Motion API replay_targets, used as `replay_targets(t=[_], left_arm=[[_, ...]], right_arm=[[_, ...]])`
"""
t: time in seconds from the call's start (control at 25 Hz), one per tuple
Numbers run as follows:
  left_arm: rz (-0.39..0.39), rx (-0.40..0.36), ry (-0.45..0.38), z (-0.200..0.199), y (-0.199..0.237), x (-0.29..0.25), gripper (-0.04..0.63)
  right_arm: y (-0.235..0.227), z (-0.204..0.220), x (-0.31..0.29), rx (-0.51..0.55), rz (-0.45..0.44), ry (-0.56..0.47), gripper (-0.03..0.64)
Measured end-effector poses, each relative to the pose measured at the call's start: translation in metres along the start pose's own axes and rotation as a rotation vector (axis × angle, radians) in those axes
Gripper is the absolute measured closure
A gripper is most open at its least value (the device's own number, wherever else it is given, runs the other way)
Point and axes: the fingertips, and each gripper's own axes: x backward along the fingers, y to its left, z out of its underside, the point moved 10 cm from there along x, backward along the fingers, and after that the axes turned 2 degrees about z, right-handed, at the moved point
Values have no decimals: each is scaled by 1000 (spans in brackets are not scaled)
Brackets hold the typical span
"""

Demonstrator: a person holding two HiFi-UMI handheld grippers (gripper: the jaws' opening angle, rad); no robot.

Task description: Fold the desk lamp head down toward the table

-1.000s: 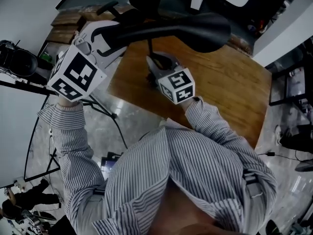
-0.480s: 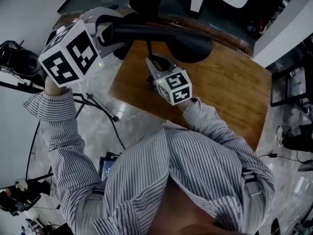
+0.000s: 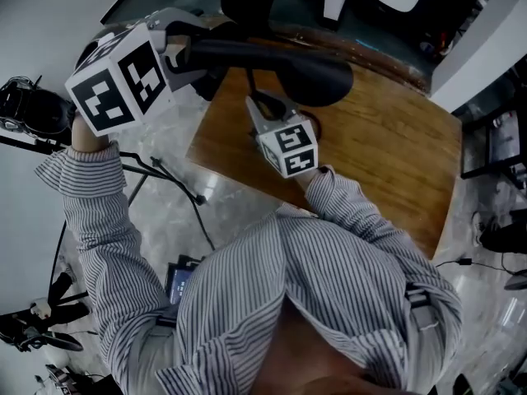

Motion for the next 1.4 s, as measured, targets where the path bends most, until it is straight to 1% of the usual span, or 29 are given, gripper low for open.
replay_targets(t=[0.2, 0.32, 0.4, 0.48, 0.56, 0.64, 0.72, 0.76, 0.8, 0.84, 0.88, 0.92, 0.96, 1.08, 1.2, 1.24, 1.32, 1.4], left_arm=[[-2, -1, 9, -1, 1, 0, 364], [-14, 13, -2, 0, 1, 0, 362], [-48, 41, -27, 2, -2, 0, 360], [-109, 98, -74, 8, -6, 2, 353], [-190, 200, -155, 19, -13, 3, 345], [-279, 338, -282, 34, -25, 3, 348], [-362, 495, -420, 51, -40, 1, 356], [-402, 577, -479, 59, -48, 0, 393], [-446, 653, -529, 66, -56, -2, 400], [-494, 721, -565, 73, -65, -5, 448], [-539, 779, -587, 78, -74, -10, 500], [-574, 827, -599, 82, -84, -16, 536], [-595, 866, -608, 84, -94, -24, 559], [-608, 975, -673, 81, -123, -51, 579], [-609, 1103, -758, 63, -146, -84, 589], [-588, 1130, -776, 53, -152, -96, 588], [-526, 1162, -792, 31, -163, -118, 589], [-467, 1199, -805, 14, -176, -136, 589]], right_arm=[[4, 2, 1, 0, 46, -9, 571], [5, 4, 4, -6, 52, -7, 568], [4, 5, 6, 6, 44, 6, 568], [3, 3, 9, 42, 24, 21, 568], [1, -1, 16, 66, 2, 33, 568], [-3, -5, 25, 81, -16, 39, 568], [-5, -7, 36, 113, -53, 50, 568], [-5, -7, 41, 139, -78, 59, 568], [-5, -7, 45, 164, -105, 71, 568], [-5, -8, 49, 178, -127, 80, 568], [-6, -8, 54, 177, -143, 88, 568], [-7, -8, 58, 164, -152, 91, 568], [-9, -8, 63, 145, -156, 89, 568], [-15, -11, 75, 78, -150, 74, 571], [-19, -13, 87, 33, -131, 69, 577], [-21, -13, 91, 22, -117, 70, 585], [-24, -10, 97, 1, -80, 76, 615], [-27, -5, 101, -25, -57, 88, 615]])
